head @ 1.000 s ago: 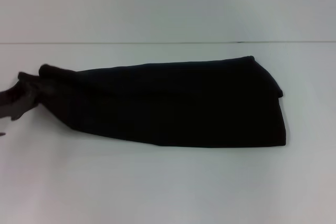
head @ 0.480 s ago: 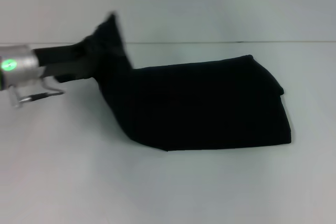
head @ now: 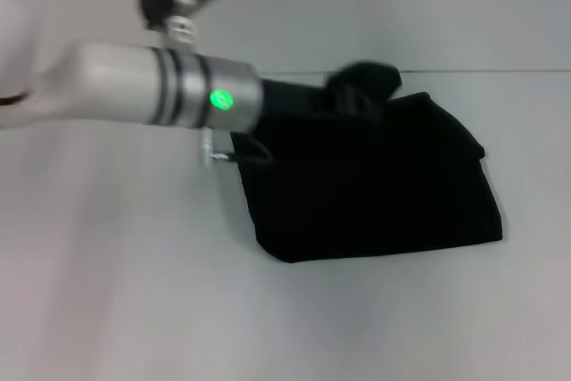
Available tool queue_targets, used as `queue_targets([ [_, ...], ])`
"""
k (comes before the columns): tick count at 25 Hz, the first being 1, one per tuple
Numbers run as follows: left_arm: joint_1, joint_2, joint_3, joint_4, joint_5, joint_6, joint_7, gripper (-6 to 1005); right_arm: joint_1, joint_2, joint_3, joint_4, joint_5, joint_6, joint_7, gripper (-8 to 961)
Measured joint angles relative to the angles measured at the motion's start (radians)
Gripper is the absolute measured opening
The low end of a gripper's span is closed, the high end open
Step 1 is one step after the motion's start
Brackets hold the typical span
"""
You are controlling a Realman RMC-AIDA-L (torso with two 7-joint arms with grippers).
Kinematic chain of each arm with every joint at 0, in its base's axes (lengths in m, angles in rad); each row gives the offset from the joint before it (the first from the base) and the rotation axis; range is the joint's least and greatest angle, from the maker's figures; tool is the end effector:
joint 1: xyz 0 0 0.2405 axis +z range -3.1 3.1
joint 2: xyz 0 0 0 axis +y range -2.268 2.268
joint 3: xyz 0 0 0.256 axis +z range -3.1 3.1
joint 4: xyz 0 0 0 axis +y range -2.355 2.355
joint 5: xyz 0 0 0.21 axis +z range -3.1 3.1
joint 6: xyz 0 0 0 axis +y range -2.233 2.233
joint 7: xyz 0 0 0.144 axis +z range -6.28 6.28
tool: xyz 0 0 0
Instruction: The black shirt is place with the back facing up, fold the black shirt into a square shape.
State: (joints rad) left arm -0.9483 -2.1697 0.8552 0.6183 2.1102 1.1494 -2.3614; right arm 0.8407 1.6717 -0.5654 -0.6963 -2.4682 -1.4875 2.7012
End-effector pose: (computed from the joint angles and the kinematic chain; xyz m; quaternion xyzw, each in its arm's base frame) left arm -0.1195 0.4239 -0.0650 -0.8439 -0.4915 -0.2006 0.0773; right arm 0.2518 0.4399 0.1899 -0.7168 0.6394 0.1209 0.2505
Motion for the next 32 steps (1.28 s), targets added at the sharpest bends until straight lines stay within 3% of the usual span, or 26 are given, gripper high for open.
queue_targets([
  [5,-0.033,-0.007,0.340,-0.081,-0.118,-0.165,0.063,68,0.006,0.006,-0.022,0.007,0.000,0.023,-0.003,595],
  [10,-0.029,-0.008,0.742,-0.027,-0.178,-0.263,0.125,69,0.008,0.009,-0.032,0.007,0.000,0.038,-0.002,595],
  [12,-0.028,-0.008,0.790,-0.015,-0.179,-0.283,0.131,69,0.010,0.010,-0.040,0.008,0.000,0.046,0.000,594],
  [14,-0.015,-0.008,0.983,0.051,-0.179,-0.370,0.129,94,0.010,0.012,-0.050,0.008,0.000,0.054,0.001,594],
  [16,-0.001,-0.008,1.011,0.085,-0.179,-0.378,0.128,143,0.012,0.013,-0.058,0.009,0.000,0.060,0.002,594],
  [18,0.036,-0.006,0.986,0.140,-0.178,-0.362,0.128,193,0.014,0.014,-0.062,0.009,0.000,0.061,0.002,594],
  [20,0.070,-0.003,0.922,0.177,-0.176,-0.324,0.131,323,0.017,0.015,-0.064,0.009,0.000,0.060,0.002,594],
  [27,0.172,0.013,0.476,0.224,-0.170,-0.047,0.051,639,0.040,0.027,-0.067,0.028,0.000,0.056,0.001,594],
  [30,0.190,0.047,0.310,0.199,-0.169,0.058,-0.039,702,0.059,0.039,-0.085,0.050,0.000,0.053,-0.007,594],
  [32,0.207,0.085,0.234,0.179,-0.169,0.111,-0.101,745,0.072,0.052,-0.113,0.065,0.001,0.052,-0.012,594],
])
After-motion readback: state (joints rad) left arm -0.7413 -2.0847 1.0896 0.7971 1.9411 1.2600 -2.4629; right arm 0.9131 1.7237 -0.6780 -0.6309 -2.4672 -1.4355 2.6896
